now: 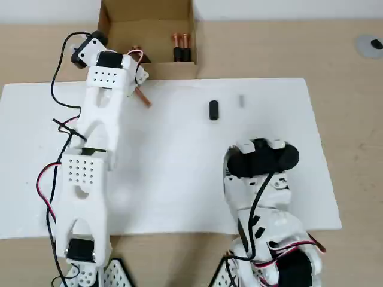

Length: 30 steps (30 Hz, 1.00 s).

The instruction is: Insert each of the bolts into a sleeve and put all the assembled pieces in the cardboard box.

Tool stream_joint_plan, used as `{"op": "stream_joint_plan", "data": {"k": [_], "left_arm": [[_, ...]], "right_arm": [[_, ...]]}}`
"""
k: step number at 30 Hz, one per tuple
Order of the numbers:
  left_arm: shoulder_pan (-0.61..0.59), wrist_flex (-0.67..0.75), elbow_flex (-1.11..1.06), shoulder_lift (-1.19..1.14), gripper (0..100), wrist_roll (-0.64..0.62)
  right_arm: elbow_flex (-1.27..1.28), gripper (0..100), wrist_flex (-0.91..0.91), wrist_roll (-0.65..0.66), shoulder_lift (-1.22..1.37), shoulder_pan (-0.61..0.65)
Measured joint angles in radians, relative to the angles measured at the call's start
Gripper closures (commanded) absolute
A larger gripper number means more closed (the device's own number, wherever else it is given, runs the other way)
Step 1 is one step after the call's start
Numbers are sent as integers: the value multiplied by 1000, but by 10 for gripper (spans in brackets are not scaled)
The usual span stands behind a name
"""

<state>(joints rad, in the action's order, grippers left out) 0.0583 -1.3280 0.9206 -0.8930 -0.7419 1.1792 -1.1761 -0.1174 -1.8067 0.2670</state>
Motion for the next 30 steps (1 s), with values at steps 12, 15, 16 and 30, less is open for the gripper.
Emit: {"op": "stream_joint_plan", "data": {"k": [12,15,16,30], "left_arm": [[-41,21,74,-52,900,121],[-55,46,77,-103,900,149],[-57,49,77,-115,900,161],[-48,14,170,-169,901,166]], "right_arm": [[0,988,0,0,9,0],[0,988,0,0,43,0],[0,988,0,0,58,0],[-2,988,0,0,91,0]]}}
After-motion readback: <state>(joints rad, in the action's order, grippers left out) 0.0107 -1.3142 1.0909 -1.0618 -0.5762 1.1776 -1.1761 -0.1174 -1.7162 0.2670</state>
